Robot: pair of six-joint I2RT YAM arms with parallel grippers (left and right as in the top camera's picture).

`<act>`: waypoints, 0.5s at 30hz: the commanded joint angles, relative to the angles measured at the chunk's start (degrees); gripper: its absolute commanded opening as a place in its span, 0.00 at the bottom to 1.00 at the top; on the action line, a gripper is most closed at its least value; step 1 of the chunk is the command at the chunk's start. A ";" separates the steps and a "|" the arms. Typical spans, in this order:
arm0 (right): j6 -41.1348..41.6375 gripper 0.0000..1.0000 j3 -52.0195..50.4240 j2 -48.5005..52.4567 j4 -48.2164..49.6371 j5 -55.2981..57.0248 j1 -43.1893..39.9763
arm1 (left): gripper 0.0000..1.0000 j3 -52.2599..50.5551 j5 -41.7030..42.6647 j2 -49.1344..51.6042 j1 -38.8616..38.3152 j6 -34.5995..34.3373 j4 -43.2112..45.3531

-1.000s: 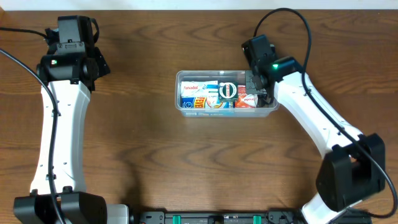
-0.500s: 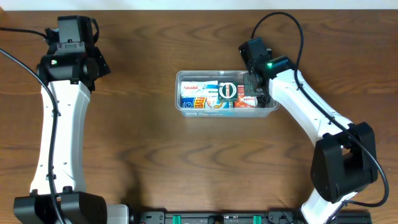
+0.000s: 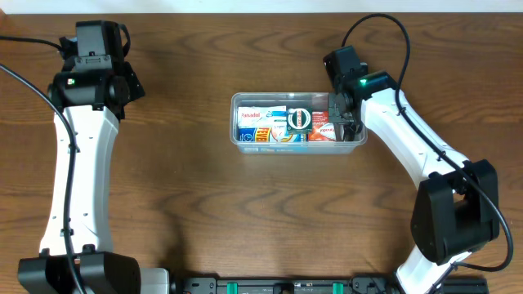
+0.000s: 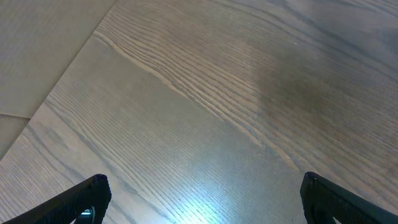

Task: Pack container
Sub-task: 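Lower the bottle upright into the container's right end and release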

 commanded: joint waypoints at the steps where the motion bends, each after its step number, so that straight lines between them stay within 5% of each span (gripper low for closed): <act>1: 1.77 0.15 0.11 0.02 0.76 -0.35 -0.50 | 0.98 0.42 -1.31 -0.22 0.20 0.11 -0.02; 15: 1.46 0.16 0.09 0.02 3.65 -0.50 -0.55 | 0.98 0.42 -1.33 -0.22 0.20 0.11 -0.02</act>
